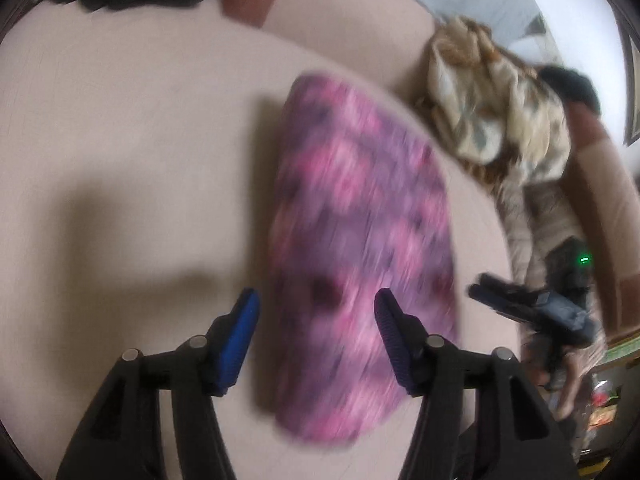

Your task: Fold small clothes

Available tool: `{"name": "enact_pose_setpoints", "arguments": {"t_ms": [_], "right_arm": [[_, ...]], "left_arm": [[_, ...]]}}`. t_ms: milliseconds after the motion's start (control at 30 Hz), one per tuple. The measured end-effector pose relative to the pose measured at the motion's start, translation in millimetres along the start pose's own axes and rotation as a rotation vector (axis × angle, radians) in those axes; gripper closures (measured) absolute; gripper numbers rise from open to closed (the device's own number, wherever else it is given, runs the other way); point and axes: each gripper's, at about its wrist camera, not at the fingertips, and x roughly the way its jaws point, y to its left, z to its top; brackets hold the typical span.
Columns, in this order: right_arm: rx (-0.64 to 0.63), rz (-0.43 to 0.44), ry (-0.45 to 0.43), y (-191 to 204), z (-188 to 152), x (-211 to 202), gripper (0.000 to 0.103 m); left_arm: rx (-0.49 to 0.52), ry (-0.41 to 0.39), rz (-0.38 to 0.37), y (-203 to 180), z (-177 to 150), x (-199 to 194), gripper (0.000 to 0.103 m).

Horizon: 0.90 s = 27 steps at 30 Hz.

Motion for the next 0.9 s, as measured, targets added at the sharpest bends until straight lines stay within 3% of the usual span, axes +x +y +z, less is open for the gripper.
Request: {"name": "enact_pose_setpoints", "arguments": {"t_ms": [67,133,233,300,333,367,433,533,600,633,700,733,800,833,867,900], "right_arm": [[0.076,0.100,0.013,-12,-36,-8,0.027],[0.139,0.126,0.007,-21,-64,-4,0.032],[0.161,0.093,0.033,-26,-85,12,0.058],[0.149,0.059,0.042,-27,-87,19,0.071],[0.140,0.042,0.039,-28,-86,19,0.083],[0.147,0.038,0.038,-29,-85,17,0.095],[0.172,0.077,0.032,-30,-87,6,0.096],[0.123,0.020,0.025,-25,-89,0,0.097],[0.117,0.000,0.073,-33,-91,15,0.096],[0.118,0.001,0.073,-33,-90,15,0.096],[0.119,0.018,0.062,-29,-86,10,0.093],[0.117,0.015,0.047,-27,-82,6,0.093],[0.111,0.004,0.034,-26,-80,2,0.076],[0.096,-0.006,0.011,-21,-80,-4,0.058],[0.071,-0.013,-0.012,-14,-78,-9,0.043],[0.032,-0.009,-0.029,-4,-71,-14,0.038]], "left_arm": [[-0.024,0.021,-0.031,1,-23,1,0.044],[-0.031,0.033,-0.049,-3,-39,6,0.044],[-0.024,0.045,0.001,-2,-51,24,0.045],[-0.061,0.060,-0.014,7,-53,31,0.062],[-0.072,0.057,-0.018,12,-54,28,0.071],[-0.085,0.067,-0.047,15,-54,23,0.089],[-0.097,0.027,-0.082,15,-56,0,0.089],[-0.042,0.028,-0.004,9,-59,7,0.088],[-0.019,0.059,0.058,7,-60,21,0.077],[-0.011,0.043,0.070,5,-61,19,0.076],[0.007,0.024,0.088,0,-59,11,0.060],[0.014,0.008,0.095,-1,-58,4,0.057],[0.005,-0.026,0.099,-3,-53,-8,0.055],[0.003,-0.034,0.094,-4,-46,-15,0.053],[0.010,-0.036,0.088,-7,-36,-20,0.047],[0.016,-0.041,0.086,-8,-26,-21,0.039]]}}
